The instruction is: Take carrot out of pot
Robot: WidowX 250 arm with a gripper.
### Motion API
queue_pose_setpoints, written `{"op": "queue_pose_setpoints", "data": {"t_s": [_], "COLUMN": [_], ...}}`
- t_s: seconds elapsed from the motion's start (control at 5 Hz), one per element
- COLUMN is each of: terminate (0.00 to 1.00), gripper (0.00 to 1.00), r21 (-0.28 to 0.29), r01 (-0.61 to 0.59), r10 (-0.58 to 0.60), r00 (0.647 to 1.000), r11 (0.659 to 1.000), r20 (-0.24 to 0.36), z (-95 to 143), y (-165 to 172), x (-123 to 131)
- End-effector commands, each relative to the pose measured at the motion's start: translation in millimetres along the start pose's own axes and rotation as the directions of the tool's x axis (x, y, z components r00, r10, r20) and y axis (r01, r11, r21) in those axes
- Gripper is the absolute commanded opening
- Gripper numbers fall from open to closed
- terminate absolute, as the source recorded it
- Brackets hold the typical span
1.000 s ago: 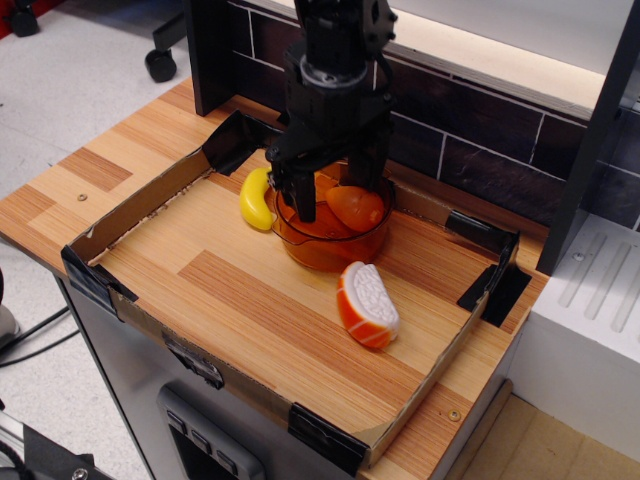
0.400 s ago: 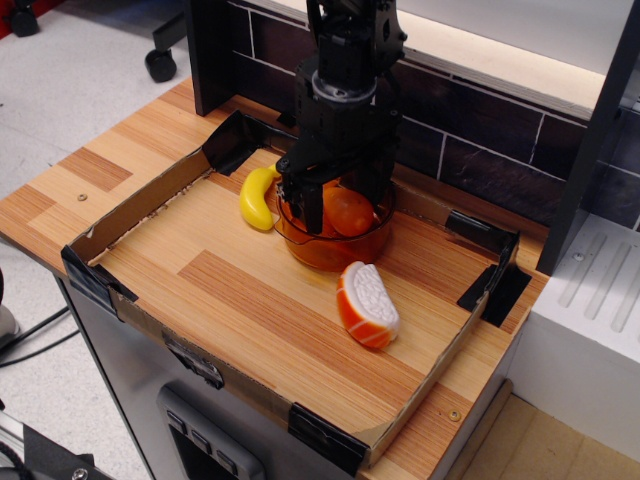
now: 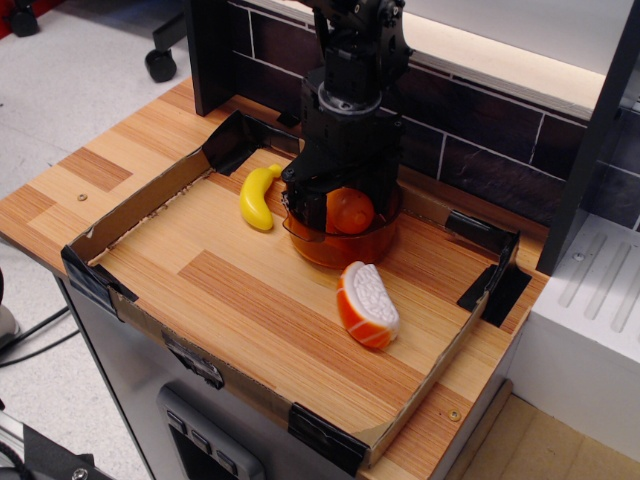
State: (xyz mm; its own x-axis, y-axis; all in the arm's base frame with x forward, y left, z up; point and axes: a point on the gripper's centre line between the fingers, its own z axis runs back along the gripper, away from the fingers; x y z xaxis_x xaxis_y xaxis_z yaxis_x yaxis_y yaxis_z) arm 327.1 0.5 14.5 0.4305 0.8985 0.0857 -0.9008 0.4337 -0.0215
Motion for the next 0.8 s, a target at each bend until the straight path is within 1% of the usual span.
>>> {"op": "queue_pose_setpoints", "data": {"t_s": [0.0, 0.2, 0.4, 0.6], "terminate": [0.0, 0.0, 0.0, 0.0], "gripper": [0.0, 0.0, 0.0, 0.0], "r21": [-0.03, -0.036, -0.083, -0.141], "r01": [0.013, 0.008, 0.018, 0.019], "r10": [-0.012, -0.007, -0.011, -0.003], "r00": [1.0, 1.0, 0.997, 0.994], "r11": [0.999, 0.999, 0.996, 0.99], "r20": [0.024, 0.026, 0.082, 0.109], "z": [3, 7, 20, 48], "y": [3, 5, 7, 8], "x": [2, 4, 10, 14]}}
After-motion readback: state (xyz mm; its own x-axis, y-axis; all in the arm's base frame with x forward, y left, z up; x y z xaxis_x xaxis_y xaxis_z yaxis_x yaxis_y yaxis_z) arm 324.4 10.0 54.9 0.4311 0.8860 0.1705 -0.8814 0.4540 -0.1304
